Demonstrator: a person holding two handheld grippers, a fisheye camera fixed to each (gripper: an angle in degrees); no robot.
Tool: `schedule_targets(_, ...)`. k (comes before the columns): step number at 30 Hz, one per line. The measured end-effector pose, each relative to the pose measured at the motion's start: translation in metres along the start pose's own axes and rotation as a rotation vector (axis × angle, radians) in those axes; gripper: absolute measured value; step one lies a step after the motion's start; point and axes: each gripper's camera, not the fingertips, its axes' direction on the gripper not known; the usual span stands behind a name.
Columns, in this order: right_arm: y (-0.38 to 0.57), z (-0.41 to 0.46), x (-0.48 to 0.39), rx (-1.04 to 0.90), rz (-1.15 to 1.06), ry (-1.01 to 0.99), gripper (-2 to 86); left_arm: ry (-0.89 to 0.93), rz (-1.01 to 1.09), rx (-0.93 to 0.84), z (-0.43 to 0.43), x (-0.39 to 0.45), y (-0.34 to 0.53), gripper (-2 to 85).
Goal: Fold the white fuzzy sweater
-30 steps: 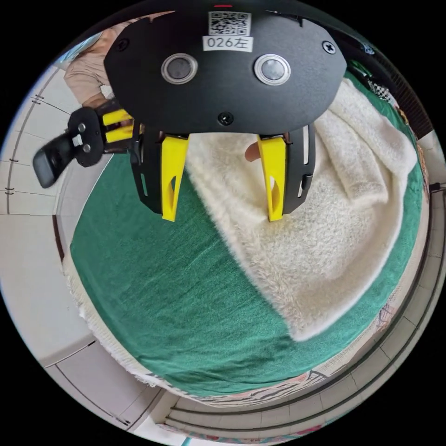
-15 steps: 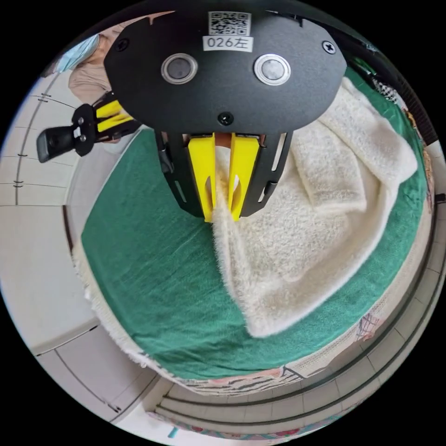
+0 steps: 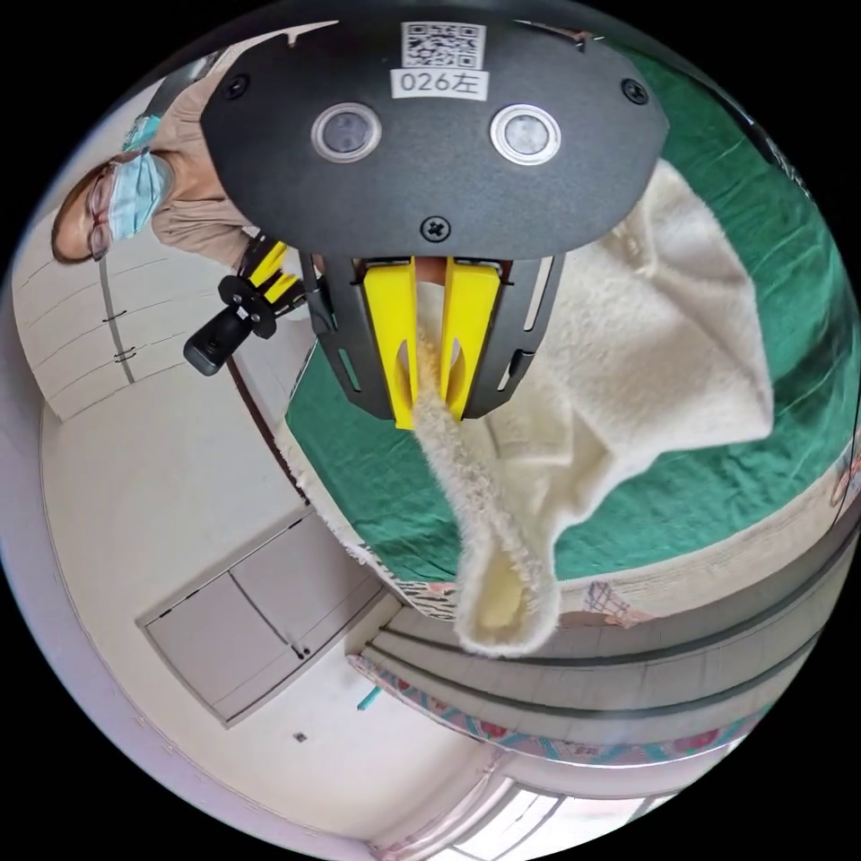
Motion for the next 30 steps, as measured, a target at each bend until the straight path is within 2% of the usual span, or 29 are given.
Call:
schedule_targets(5, -0.043, 0.125, -0.039, -0.18, -0.026, 0.0, 0.1, 0.042, -0.12, 0.09, -0.067, -0.139, 0.117, 3.3)
schedule_targets(10, -0.064, 0.232, -0.043, -0.373, 0.031, 0.01, 0.9, 0.198, -0.294, 0.125, -0.061, -0.274, 0.211, 3.1)
schedule_targets(13, -0.071, 0.267, -0.048, -0.422, 0.068, 0.023, 2.5, 0.302, -0.312, 0.169, -0.06, -0.31, 0.245, 3.2)
schedule_targets(16, -0.087, 0.274, -0.079, -0.386, -0.02, 0.053, 5.5, 0.245, -0.221, 0.176, -0.079, -0.307, 0.256, 3.6)
schedule_targets(19, -0.101, 0.293, -0.115, -0.407, -0.177, -0.018, 16.9, 0.056, -0.245, 0.108, -0.09, -0.315, 0.264, 6.0)
schedule_targets(20, -0.106, 0.303, -0.124, -0.468, -0.197, -0.051, 19.9, -0.044, -0.298, 0.119, -0.097, -0.321, 0.273, 7.6)
schedule_targets(22, -0.111, 0.309, -0.135, -0.558, -0.252, -0.037, 20.5, -0.124, -0.342, 0.151, -0.113, -0.323, 0.291, 9.2)
schedule_targets(24, -0.119, 0.3, -0.145, -0.601, -0.298, -0.019, 19.6, -0.116, -0.356, 0.225, -0.134, -0.315, 0.314, 8.2)
schedule_targets(27, -0.136, 0.257, -0.152, -0.497, -0.285, -0.04, 15.8, -0.036, -0.284, 0.391, -0.165, -0.271, 0.351, 5.1)
schedule_targets(28, -0.141, 0.236, -0.151, -0.402, -0.257, -0.034, 13.6, -0.037, -0.213, 0.436, -0.17, -0.243, 0.36, 4.0)
schedule_targets(30, -0.147, 0.211, -0.148, -0.299, -0.225, 0.004, 9.6, -0.059, -0.099, 0.438, -0.162, -0.2, 0.365, 1.4)
